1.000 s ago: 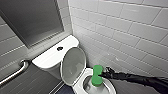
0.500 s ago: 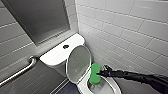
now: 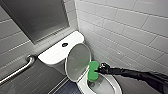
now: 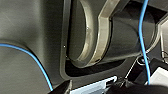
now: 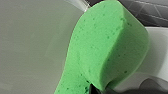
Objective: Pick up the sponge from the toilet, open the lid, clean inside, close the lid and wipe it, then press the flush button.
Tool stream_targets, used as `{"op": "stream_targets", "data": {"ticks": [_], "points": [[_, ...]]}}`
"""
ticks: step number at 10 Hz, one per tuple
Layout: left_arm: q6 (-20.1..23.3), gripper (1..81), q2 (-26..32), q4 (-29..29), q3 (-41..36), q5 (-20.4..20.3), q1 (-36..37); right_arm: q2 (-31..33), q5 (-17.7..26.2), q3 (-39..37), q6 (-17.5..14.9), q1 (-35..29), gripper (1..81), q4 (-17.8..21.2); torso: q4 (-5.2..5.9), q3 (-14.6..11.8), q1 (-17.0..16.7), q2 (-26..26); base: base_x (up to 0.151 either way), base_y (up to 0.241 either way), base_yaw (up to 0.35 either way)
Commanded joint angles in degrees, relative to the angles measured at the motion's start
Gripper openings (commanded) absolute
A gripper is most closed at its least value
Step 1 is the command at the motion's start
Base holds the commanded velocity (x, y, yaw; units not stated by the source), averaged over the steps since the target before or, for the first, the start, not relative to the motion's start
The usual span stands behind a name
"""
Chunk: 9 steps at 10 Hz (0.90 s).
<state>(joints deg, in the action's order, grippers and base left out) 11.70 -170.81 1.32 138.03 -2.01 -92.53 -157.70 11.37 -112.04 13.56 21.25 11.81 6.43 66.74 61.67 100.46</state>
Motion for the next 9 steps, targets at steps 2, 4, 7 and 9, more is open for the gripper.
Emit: {"op": "stream_targets", "data": {"ticks": [2,4,7,9], "points": [[-0.1,81.1,0.0,0.5,-0.8,5.3,-2.4,-6.0,-0.7,-6.1,0.1,-3.5,1.0,-0.2,0.0,0.0,0.0,0.0,0.0,0.0,0.0],[-0.1,81.1,0.1,0.5,-0.8,5.3,-2.5,-7.0,-2.1,-9.6,0.1,-1.5,1.0,-0.1,0.0,0.0,0.0,0.0,0.0,0.0,0.0],[-0.1,81.1,0.6,0.4,-0.8,5.2,-2.8,-6.7,-5.5,-11.0,0.2,0.4,1.0,0.2,0.0,0.0,0.0,0.0,0.0,0.0,0.0],[-0.1,81.1,0.5,0.3,-0.8,5.3,-2.8,-2.2,-6.3,-5.9,0.8,0.4,1.0,0.1,0.0,0.0,0.0,0.0,0.0,0.0,0.0]]}}
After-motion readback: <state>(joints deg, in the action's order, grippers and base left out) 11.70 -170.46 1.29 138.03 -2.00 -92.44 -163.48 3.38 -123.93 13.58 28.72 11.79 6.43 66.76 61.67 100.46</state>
